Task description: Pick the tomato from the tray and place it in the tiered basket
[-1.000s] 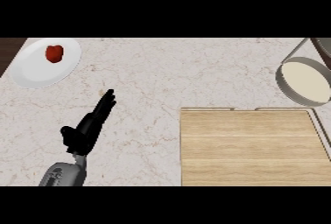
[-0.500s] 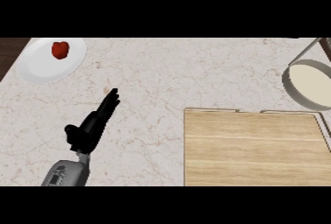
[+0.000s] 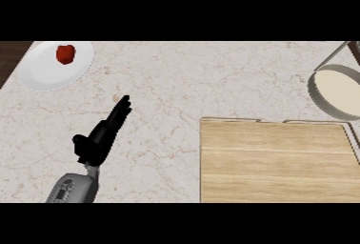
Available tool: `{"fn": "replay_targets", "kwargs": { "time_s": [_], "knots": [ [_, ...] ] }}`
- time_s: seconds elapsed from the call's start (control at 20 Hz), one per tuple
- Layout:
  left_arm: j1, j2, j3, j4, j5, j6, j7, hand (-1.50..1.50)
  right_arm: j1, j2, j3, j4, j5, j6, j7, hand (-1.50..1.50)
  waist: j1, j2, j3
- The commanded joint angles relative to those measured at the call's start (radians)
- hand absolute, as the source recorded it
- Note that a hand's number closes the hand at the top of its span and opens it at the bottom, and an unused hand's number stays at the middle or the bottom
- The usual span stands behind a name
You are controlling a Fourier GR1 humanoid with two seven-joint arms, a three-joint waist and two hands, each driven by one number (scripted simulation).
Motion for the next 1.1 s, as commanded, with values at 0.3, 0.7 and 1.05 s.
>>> {"fn": "replay_targets", "kwargs": {
  "time_s": [0.3, 0.7, 1.05],
  "knots": [
    [0.028, -0.015, 0.004, 0.001, -0.015, 0.009, -0.031, 0.0, -0.192, 0.084, -0.028, 0.264, 0.012, -0.067, -0.072, 1.5, 0.002, 0.001, 0.0],
    [-0.003, -0.002, 0.015, 0.012, -0.011, -0.01, -0.019, 0.0, -0.23, 0.104, -0.194, 0.405, -0.136, -0.074, 0.08, -1.5, -0.007, 0.003, 0.001],
    [0.042, 0.041, 0.049, -0.019, 0.022, -0.061, -0.014, 0.0, -0.227, 0.117, -0.237, 0.364, -0.179, -0.193, 0.04, -1.5, -0.017, -0.004, 0.0]
  ]
}}
